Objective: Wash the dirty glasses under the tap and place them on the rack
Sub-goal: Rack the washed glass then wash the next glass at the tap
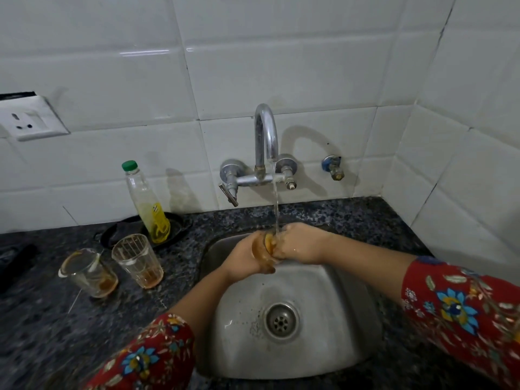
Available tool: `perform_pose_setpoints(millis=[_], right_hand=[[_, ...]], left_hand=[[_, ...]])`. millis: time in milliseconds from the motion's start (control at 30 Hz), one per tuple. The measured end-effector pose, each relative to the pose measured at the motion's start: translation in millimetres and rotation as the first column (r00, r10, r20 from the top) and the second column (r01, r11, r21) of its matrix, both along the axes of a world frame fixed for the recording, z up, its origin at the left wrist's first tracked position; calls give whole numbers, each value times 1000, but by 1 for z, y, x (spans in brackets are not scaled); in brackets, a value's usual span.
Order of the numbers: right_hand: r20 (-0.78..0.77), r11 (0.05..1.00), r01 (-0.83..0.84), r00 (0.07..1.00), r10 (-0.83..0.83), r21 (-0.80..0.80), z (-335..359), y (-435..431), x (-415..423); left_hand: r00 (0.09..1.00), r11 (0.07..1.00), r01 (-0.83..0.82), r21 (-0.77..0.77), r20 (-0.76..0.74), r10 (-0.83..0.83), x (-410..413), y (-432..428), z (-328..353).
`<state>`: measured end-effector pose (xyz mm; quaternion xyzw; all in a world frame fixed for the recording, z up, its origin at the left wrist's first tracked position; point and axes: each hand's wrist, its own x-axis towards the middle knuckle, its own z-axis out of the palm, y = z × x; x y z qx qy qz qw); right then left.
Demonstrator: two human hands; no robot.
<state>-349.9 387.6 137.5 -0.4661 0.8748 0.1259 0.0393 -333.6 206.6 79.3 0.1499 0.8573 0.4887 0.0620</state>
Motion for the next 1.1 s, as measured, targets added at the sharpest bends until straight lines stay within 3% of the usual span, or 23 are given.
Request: perform_pose_setpoints(millis=[33, 100, 167, 233, 333, 433, 500, 533, 600, 667, 700, 733, 800, 867, 900, 967, 1033, 1100], right_hand=[[-35, 998, -41, 998, 42, 37, -2, 4, -5], [106, 996, 88, 990, -90, 20, 0, -1, 0], [400, 962, 272, 884, -242, -19, 6, -14, 6], [600, 925, 366, 764, -237, -100, 12, -20, 8], [459, 949, 230, 882, -109, -218, 15, -19, 9], [284, 967, 122, 957, -55, -223, 18, -7, 12], [179, 958, 135, 980, -91, -254, 16, -8, 17], [167, 925, 229, 968, -185, -302, 12, -11, 21], [341, 721, 553, 831, -440, -418, -1, -25, 29], [653, 402, 832, 551, -520, -382, -18, -36, 28], [791, 257, 912, 405, -459, -318, -25, -41, 27], [864, 162, 948, 316, -391, -274, -33, -43, 25], [924, 31, 982, 184, -335, -184, -43, -42, 28], [987, -116, 993, -3, -160, -16, -57, -42, 38], [993, -165, 982, -105, -53, 95, -63, -42, 45], [962, -175, 947, -258, 89, 271, -76, -40, 61], [930, -140, 923, -340, 139, 359, -88, -36, 73], [916, -125, 916, -354, 188, 380, -95, -32, 83]], left_hand=[[999, 999, 36, -37, 7, -36, -3, -1, 0], [1000, 998, 12, -62, 13, -11, -4, 2, -3], [996, 994, -86, -67, -13, 85, 6, 11, -2], [984, 984, -177, -29, -29, 176, 11, 17, -8], [992, 987, -116, 107, 53, 111, 5, 13, -11], [988, 997, 53, 52, 142, -60, -2, 9, -4], [994, 998, 2, 56, 113, -9, 4, 16, -1], [996, 996, -60, 71, 68, 55, 8, 21, -4], [980, 980, -198, 4, 24, 198, 20, 30, -4], [960, 937, -274, -216, 3, 281, 32, 32, 1], [964, 907, -258, -333, -31, 263, 35, 29, 1], [974, 876, -222, -429, -57, 219, 39, 25, -1], [990, 813, -141, -565, -71, 123, 46, 18, 2], [998, 690, -67, -721, -57, 38, 49, 11, 4], [999, 593, -26, -805, -37, -5, 50, 8, 5], [997, 372, 43, -927, 17, -72, 52, 4, 4], [993, 206, 89, -975, 72, -91, 56, 2, 1], [991, 134, 119, -984, 108, -83, 58, -1, -2]])
